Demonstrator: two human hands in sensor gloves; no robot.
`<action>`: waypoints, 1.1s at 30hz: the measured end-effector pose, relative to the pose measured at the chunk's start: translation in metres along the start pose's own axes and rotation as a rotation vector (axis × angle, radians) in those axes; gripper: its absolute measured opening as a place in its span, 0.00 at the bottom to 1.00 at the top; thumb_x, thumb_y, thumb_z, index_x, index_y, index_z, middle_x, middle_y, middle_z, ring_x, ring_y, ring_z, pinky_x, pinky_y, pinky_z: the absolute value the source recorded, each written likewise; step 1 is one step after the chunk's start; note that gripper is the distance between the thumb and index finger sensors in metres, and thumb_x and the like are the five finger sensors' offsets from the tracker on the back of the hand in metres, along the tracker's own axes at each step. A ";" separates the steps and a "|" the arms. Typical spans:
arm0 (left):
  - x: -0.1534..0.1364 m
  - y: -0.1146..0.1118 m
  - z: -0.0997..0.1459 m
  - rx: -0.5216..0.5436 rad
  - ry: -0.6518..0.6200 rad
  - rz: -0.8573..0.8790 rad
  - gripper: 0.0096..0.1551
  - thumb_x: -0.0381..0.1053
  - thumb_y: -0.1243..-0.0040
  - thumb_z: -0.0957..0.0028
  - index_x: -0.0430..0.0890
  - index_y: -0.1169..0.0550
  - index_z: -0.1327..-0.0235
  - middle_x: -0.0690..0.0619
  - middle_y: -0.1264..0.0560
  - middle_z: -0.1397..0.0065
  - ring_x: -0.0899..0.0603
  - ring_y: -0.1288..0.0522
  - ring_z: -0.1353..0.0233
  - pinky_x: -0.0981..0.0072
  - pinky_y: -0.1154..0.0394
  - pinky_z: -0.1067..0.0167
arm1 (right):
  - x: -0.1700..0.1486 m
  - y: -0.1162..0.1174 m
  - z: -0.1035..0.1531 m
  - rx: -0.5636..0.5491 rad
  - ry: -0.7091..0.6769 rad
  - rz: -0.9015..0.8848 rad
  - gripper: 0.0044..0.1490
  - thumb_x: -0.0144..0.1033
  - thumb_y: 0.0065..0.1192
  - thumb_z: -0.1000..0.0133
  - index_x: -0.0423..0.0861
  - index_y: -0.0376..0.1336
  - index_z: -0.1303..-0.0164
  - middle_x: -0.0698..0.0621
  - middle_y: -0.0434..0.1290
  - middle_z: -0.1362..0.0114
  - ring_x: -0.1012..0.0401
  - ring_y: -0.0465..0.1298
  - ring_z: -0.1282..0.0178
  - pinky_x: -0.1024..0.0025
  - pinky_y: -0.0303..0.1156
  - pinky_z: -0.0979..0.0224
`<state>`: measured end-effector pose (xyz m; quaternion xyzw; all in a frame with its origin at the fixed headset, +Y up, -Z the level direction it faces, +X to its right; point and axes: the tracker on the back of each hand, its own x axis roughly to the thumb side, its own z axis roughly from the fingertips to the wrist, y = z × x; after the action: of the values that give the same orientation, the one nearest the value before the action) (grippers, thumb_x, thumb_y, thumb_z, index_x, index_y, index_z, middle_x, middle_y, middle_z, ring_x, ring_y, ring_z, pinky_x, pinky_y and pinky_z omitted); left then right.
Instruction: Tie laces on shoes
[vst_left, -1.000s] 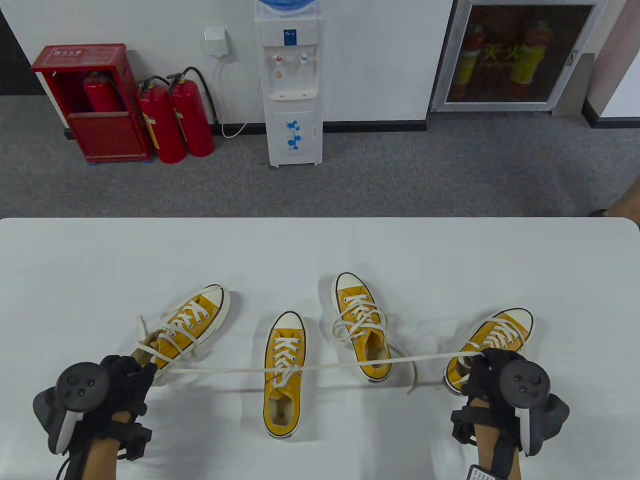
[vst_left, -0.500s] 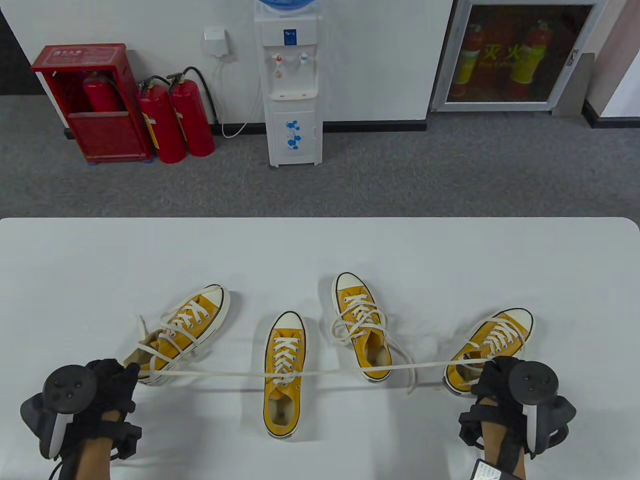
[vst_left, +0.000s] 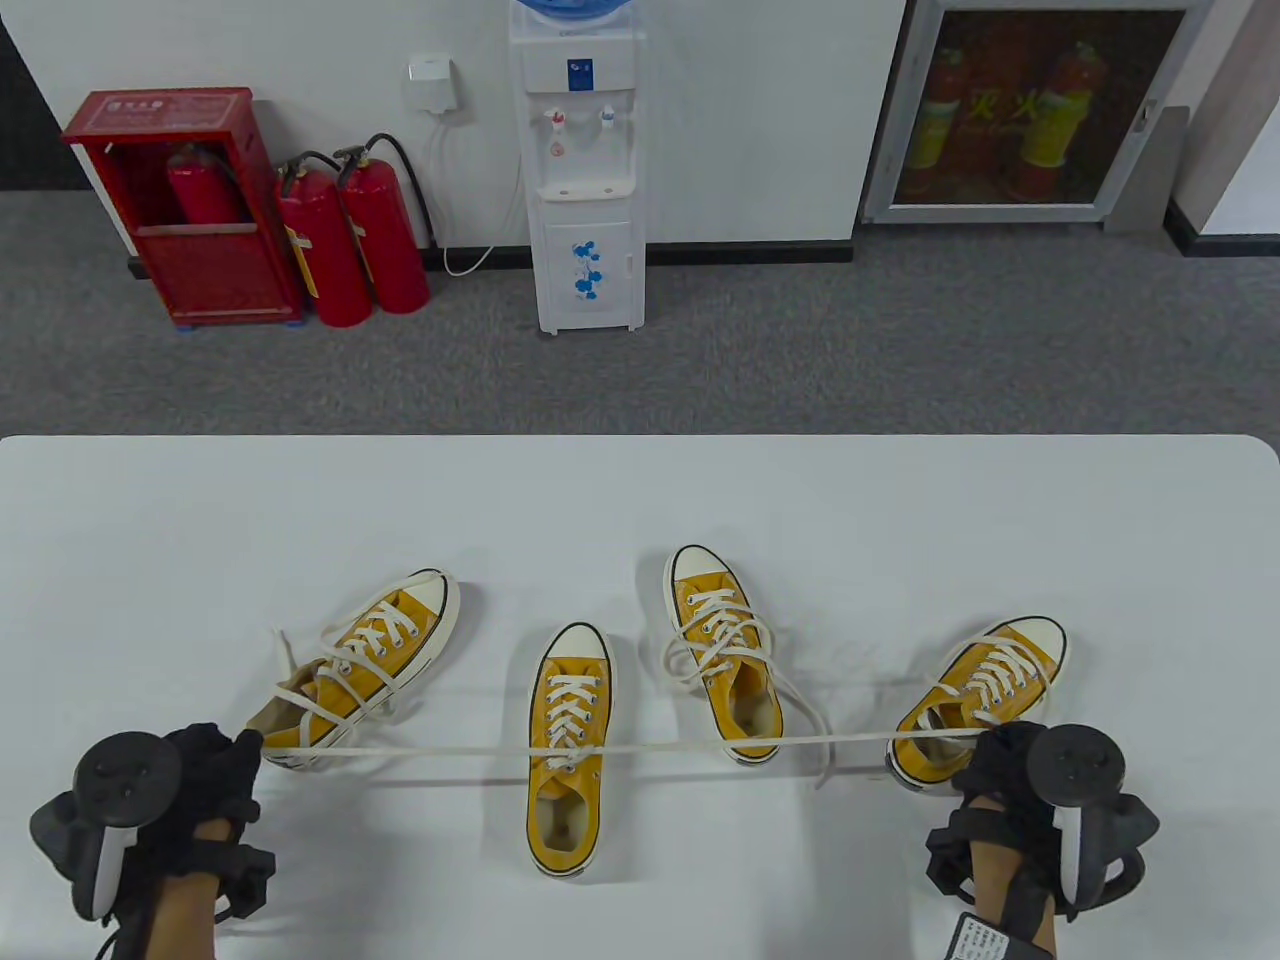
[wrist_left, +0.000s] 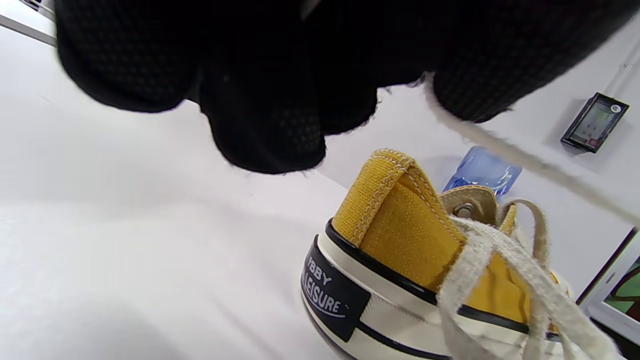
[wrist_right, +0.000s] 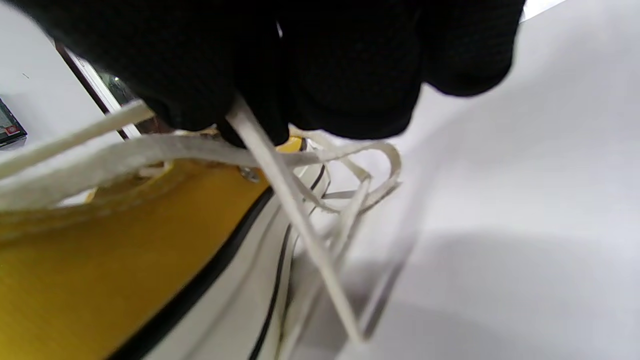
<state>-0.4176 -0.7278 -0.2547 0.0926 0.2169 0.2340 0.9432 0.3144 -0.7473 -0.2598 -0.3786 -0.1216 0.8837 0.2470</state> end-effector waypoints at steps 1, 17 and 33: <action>0.000 0.000 0.000 0.000 0.003 0.003 0.14 0.63 0.30 0.52 0.50 0.14 0.75 0.51 0.14 0.44 0.45 0.11 0.56 0.42 0.18 0.51 | 0.000 0.000 0.000 -0.002 0.002 0.002 0.25 0.47 0.70 0.50 0.48 0.75 0.47 0.48 0.72 0.32 0.61 0.80 0.56 0.51 0.72 0.39; -0.002 0.004 0.002 0.032 0.061 0.001 0.14 0.63 0.31 0.51 0.50 0.15 0.75 0.50 0.15 0.44 0.45 0.11 0.56 0.42 0.19 0.50 | -0.001 0.001 0.001 0.006 0.032 0.047 0.25 0.46 0.68 0.50 0.47 0.74 0.47 0.48 0.72 0.33 0.61 0.80 0.57 0.52 0.73 0.39; 0.007 0.004 0.005 0.026 0.001 0.046 0.16 0.66 0.34 0.51 0.52 0.15 0.72 0.50 0.15 0.44 0.44 0.12 0.56 0.41 0.19 0.49 | 0.033 -0.020 0.022 -0.092 -0.156 0.006 0.31 0.38 0.66 0.49 0.47 0.68 0.33 0.46 0.63 0.25 0.57 0.78 0.48 0.48 0.68 0.34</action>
<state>-0.4107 -0.7214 -0.2518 0.1094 0.2181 0.2527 0.9363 0.2860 -0.7135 -0.2567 -0.3201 -0.1797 0.9047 0.2163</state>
